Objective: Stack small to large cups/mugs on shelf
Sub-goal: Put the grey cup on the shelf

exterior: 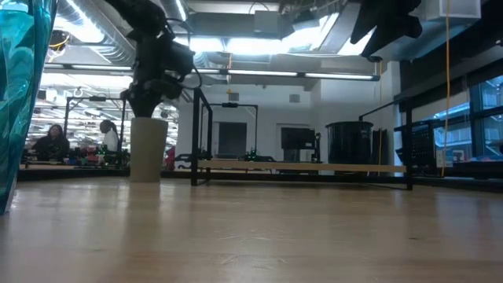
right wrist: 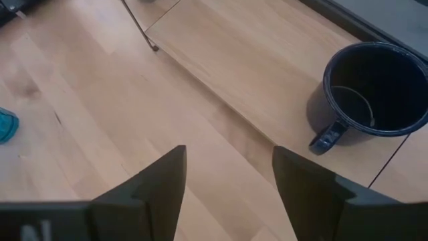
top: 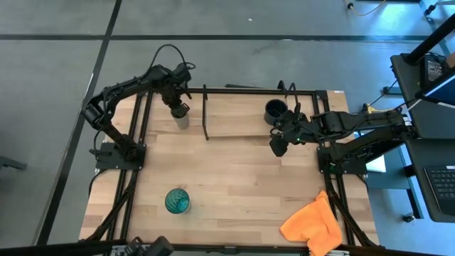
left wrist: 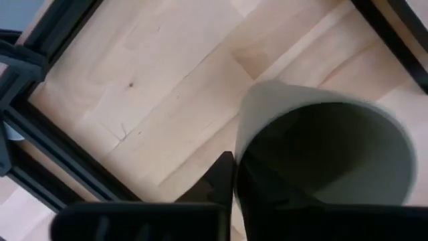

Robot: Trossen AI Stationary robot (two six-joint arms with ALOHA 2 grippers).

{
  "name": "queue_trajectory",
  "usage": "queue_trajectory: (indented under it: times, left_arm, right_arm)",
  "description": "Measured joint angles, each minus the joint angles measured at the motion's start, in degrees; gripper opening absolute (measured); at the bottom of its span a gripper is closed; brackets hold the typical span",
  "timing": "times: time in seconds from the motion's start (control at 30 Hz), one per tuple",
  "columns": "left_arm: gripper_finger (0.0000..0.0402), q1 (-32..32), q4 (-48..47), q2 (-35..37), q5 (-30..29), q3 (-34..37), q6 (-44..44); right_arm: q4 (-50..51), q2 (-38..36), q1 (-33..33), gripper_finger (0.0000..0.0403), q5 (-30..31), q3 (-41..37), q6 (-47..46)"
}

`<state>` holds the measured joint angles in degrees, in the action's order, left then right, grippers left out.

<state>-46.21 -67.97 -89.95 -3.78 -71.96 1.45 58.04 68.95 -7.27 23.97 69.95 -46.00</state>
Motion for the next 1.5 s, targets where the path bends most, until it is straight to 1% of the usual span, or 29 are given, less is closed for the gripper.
queue_trajectory:
  times: [0.1, 0.3, 0.43, 0.53, 0.67, 0.73, 0.83, 0.87, 0.93, 1.03, 1.1, 1.27, 1.4, 1.5]
  left_arm:
    - [0.0008, 0.8, -0.1, 0.0, -1.3, -0.1, 0.4]
    - [0.0003, 1.4, -1.1, 1.1, -1.2, -0.1, 1.2]
    - [0.0002, 1.5, -4.3, 3.2, -0.2, -2.9, 2.6]
    - [0.0002, 1.8, -8.9, 4.8, 1.7, -7.7, 3.5]
    - [0.0001, 3.9, -14.5, 5.6, 1.6, -16.9, 6.1]
    - [0.0001, 5.3, -17.5, 5.6, 0.9, -22.0, 7.2]
    - [0.0001, 7.8, -22.2, 5.3, -1.8, -29.6, 8.9]
    - [0.0001, 8.6, -22.5, 5.2, -2.6, -31.7, 9.5]
    - [0.0001, 10.0, -21.8, 5.2, -2.6, -35.2, 11.4]
    - [0.0001, 11.0, -22.1, 5.3, -1.0, -40.0, 13.4]
    - [0.0, 12.1, -22.0, 5.3, -0.6, -42.2, 14.6]
    - [0.0, 17.0, -19.7, 4.4, 1.4, -43.4, 16.8]
    - [0.0, 21.2, -14.7, 1.6, 1.7, -43.4, 17.9]
    - [0.0, 23.2, -9.7, -2.0, 4.0, -43.4, 17.9]
  right_arm:
    - [0.1, 0.0, 0.0, 0.0223, 0.0, 0.0, 0.0]
    - [0.1, 0.0, 0.0, 0.0223, -0.5, 0.0, 0.0]
    - [0.2, 0.0, 0.0, 0.0223, -0.7, 0.0, 0.0]
    - [0.9, 0.0, 0.0, 0.0223, -0.6, 0.0, 0.0]
    - [2.7, 0.0, 0.6, 0.0223, -0.5, 0.0, 0.0]
    - [3.4, 0.0, 0.9, 0.0223, 0.0, 0.0, 0.0]
    - [3.9, 0.0, 1.4, 0.0223, 0.3, 0.0, 0.0]
    - [3.9, 0.0, 1.5, 0.0223, 0.3, 0.0, 0.0]
    - [3.9, 0.0, 1.6, 0.0223, 0.4, 0.0, 0.0]
    - [4.0, 0.0, 1.5, 0.0223, 0.4, 0.0, 0.1]
    - [4.0, 0.0, 1.5, 0.0223, 0.4, 0.0, 0.1]
    - [4.1, 0.0, 1.5, 0.0223, 0.8, 0.0, 0.2]
    - [4.9, -1.6, 1.5, 0.0219, 3.9, 0.0, 0.8]
    - [4.9, -3.7, 1.5, 0.0212, 7.2, 0.0, 1.1]
